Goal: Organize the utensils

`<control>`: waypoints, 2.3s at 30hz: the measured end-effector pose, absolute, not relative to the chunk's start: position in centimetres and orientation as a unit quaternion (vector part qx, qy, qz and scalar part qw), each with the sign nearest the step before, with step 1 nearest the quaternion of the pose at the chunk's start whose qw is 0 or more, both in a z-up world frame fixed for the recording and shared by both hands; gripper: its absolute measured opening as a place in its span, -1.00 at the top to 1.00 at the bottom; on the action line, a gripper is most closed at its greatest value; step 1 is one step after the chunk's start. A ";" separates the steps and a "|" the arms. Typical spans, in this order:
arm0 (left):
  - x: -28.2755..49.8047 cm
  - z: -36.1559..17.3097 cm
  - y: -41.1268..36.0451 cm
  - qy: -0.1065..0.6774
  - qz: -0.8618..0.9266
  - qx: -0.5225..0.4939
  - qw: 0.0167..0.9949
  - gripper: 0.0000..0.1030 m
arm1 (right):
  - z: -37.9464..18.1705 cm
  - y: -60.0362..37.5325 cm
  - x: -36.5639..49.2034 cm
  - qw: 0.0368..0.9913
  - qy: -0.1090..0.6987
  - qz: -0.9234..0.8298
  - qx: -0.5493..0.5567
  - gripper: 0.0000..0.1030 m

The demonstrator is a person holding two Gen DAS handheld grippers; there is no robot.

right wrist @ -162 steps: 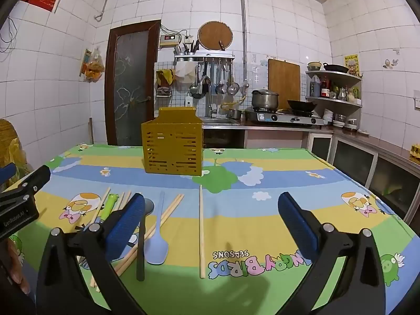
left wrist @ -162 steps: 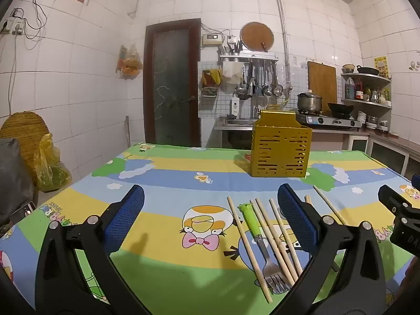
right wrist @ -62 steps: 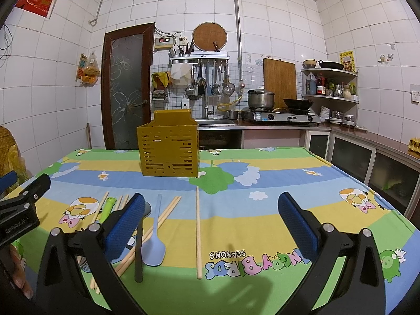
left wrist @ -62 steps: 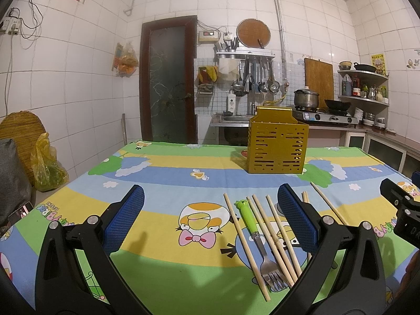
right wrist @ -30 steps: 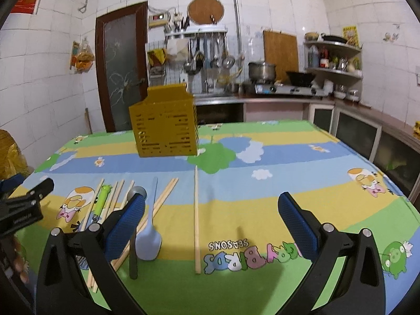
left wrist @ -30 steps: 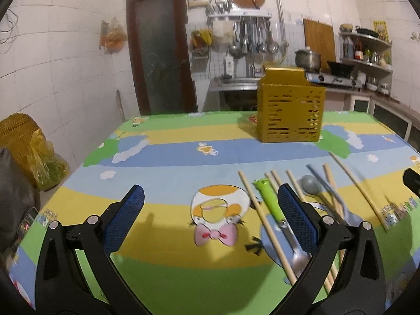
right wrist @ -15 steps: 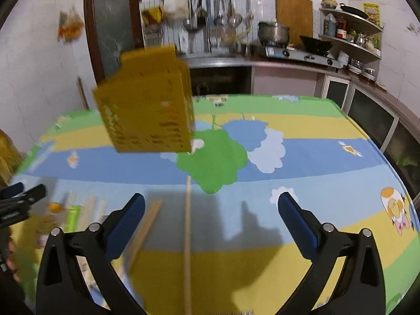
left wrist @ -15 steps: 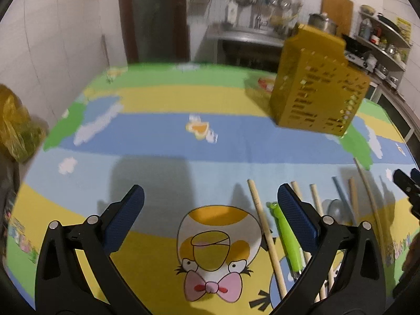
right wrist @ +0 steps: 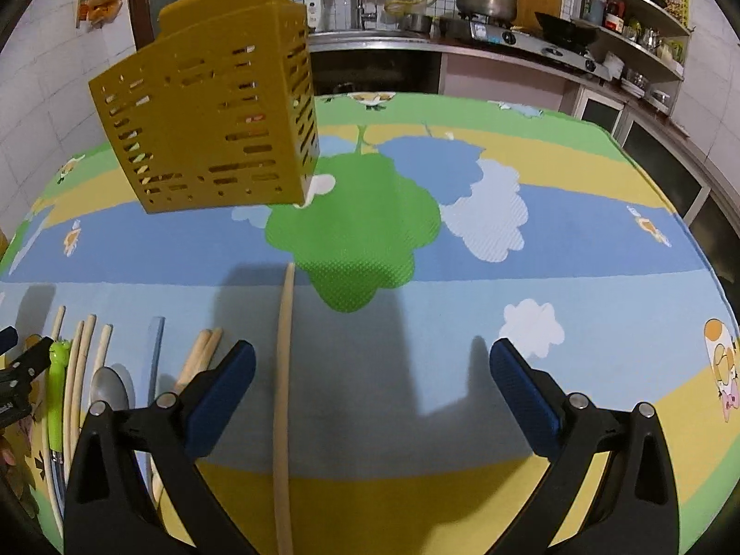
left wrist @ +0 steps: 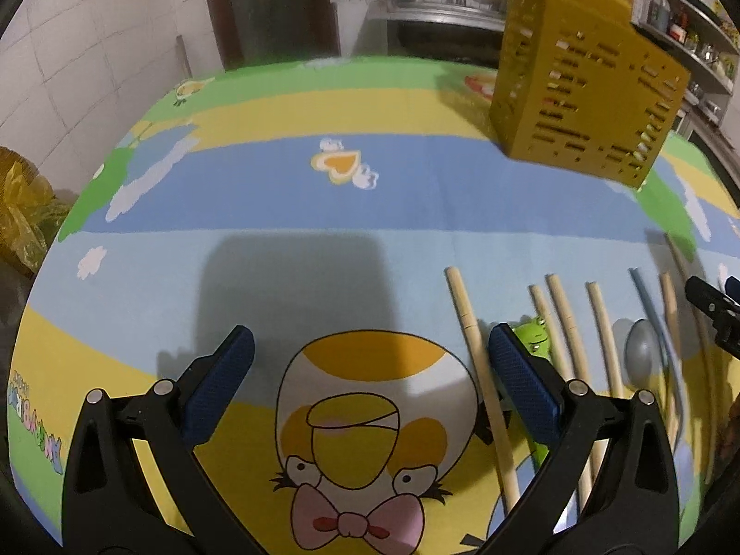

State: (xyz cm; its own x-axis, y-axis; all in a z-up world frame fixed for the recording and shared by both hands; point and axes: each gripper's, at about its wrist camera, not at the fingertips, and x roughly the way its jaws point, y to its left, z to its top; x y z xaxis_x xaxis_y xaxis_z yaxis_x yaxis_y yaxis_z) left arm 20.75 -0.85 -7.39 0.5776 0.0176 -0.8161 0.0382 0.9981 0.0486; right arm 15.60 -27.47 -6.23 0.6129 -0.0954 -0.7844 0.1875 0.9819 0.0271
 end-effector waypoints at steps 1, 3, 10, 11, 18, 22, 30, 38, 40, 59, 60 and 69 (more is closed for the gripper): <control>20.8 -7.5 -0.8 0.462 -0.004 0.030 0.886 -0.91 | -6.4 -27.5 15.7 0.895 0.436 -0.079 0.054 -0.92; 20.9 -7.5 -0.7 0.462 -0.002 0.031 0.886 -0.92 | -6.5 -27.6 15.8 0.891 0.443 -0.078 0.059 -0.92; 21.1 -7.8 -0.2 0.457 -0.010 0.019 0.889 -0.92 | -6.9 -27.9 16.0 0.890 0.446 -0.073 0.063 -0.93; 21.1 -7.9 -0.3 0.456 -0.010 0.020 0.889 -0.92 | -6.9 -27.9 16.0 0.890 0.446 -0.072 0.064 -0.93; 21.1 -7.9 -0.2 0.453 -0.011 0.018 0.891 -0.92 | -7.0 -28.0 16.4 0.889 0.448 -0.072 0.064 -0.94; 21.1 -7.9 -0.3 0.453 -0.011 0.018 0.891 -0.92 | -7.0 -28.0 16.5 0.889 0.447 -0.072 0.063 -0.94; 21.1 -8.0 -0.3 0.453 -0.009 0.018 0.891 -0.92 | -7.0 -28.0 16.5 0.889 0.448 -0.075 0.058 -0.93; 21.1 -8.0 -0.3 0.453 -0.008 0.018 0.891 -0.92 | -7.0 -28.0 16.3 0.889 0.448 -0.074 0.060 -0.94; 21.0 -8.0 -0.3 0.453 -0.008 0.017 0.891 -0.92 | -7.0 -28.0 16.3 0.889 0.449 -0.074 0.059 -0.94; 20.2 -7.0 -2.2 0.458 -0.022 0.018 0.888 -0.26 | -6.0 -25.6 17.4 0.900 0.433 -0.047 0.035 -0.01; 20.3 -6.9 -2.4 0.462 -0.025 0.019 0.887 -0.21 | -5.9 -25.5 17.5 0.900 0.433 -0.045 0.036 0.09; 22.2 -6.2 -2.8 0.485 -0.044 0.007 0.873 0.72 | -5.6 -25.6 18.5 0.898 0.432 -0.042 0.069 0.88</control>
